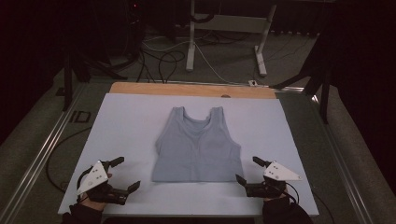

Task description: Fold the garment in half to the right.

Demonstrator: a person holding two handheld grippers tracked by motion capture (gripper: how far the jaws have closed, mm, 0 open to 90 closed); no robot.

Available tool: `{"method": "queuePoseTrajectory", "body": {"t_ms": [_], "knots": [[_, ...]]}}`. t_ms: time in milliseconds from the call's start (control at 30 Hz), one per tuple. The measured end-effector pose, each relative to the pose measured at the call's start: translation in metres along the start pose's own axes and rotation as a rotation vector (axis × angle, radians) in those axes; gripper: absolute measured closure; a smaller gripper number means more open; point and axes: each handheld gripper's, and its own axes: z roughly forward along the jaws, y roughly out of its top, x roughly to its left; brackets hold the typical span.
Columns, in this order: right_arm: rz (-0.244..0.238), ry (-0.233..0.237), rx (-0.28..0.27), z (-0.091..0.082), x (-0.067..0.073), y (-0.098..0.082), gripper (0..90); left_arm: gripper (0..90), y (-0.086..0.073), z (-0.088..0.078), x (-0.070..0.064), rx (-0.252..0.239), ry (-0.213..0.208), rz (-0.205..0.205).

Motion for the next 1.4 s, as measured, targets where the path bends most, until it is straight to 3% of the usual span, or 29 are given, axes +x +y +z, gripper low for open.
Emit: {"method": "queuePoseTrajectory", "body": {"t_ms": [267,767,933,1400], "knots": [[-0.017,-0.003,0.025,0.003,0.0,-0.002,7.9,0.0,0.001,0.0,-0.001,-0.001,-0.005,0.005],[-0.006,-0.002,0.011,0.001,0.002,0.003,7.9,0.0,0.003,0.0,-0.002,-0.008,-0.016,0.014],[-0.001,-0.006,0.008,0.001,0.003,0.007,8.0,0.0,0.006,0.0,-0.001,-0.018,-0.019,-0.007],[-0.034,0.022,-0.011,0.004,0.005,0.05,8.0,0.0,0.034,0.005,-0.005,0.001,-0.079,-0.008]]}}
